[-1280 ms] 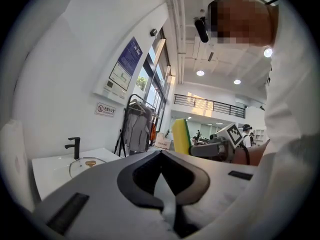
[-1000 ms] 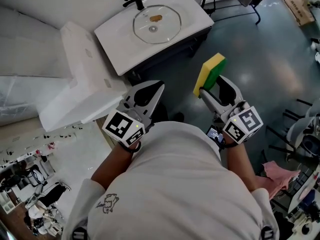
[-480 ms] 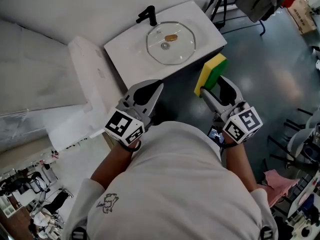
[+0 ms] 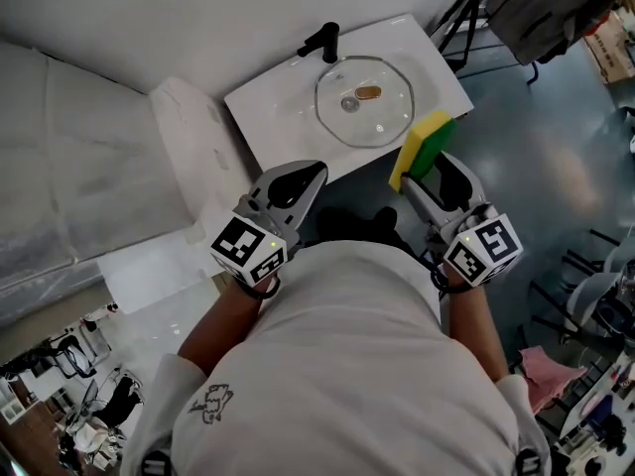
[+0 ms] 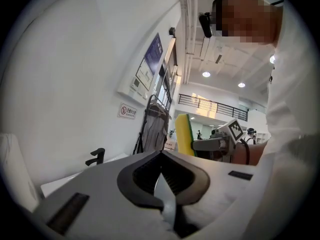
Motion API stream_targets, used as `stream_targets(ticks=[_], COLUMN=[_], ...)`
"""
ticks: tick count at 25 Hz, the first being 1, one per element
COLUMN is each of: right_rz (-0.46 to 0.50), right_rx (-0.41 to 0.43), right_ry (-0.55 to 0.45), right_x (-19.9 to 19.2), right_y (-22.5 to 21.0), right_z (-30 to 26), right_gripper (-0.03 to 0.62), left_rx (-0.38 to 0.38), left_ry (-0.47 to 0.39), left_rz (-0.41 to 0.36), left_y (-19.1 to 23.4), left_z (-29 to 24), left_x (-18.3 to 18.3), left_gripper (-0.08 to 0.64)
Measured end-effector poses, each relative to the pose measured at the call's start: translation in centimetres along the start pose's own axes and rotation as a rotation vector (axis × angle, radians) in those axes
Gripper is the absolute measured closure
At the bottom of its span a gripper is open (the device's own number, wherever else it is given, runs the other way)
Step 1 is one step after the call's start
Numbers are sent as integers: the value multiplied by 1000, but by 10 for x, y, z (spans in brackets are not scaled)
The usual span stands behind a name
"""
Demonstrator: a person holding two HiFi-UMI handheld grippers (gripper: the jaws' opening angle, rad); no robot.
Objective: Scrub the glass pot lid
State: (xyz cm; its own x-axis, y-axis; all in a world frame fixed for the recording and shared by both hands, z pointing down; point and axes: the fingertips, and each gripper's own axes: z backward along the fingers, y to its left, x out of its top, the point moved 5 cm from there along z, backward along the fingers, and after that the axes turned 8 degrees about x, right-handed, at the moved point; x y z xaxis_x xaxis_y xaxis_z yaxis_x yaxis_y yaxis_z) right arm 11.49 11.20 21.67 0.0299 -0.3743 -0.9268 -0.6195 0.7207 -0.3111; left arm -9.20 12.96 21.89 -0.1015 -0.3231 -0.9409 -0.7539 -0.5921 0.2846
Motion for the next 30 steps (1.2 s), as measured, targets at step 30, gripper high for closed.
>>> stream_targets(ticks=[30], right_rz=[45], right_rx=[344], right_ry=[155], right_x=[48], right_y=[-208], right_z=[-112], right_gripper=[299], left_rx=[372], left_ry=[-25], left_rz=[104], left_y=[76], left_z=[-124], left_x=[-9], left_gripper=[561])
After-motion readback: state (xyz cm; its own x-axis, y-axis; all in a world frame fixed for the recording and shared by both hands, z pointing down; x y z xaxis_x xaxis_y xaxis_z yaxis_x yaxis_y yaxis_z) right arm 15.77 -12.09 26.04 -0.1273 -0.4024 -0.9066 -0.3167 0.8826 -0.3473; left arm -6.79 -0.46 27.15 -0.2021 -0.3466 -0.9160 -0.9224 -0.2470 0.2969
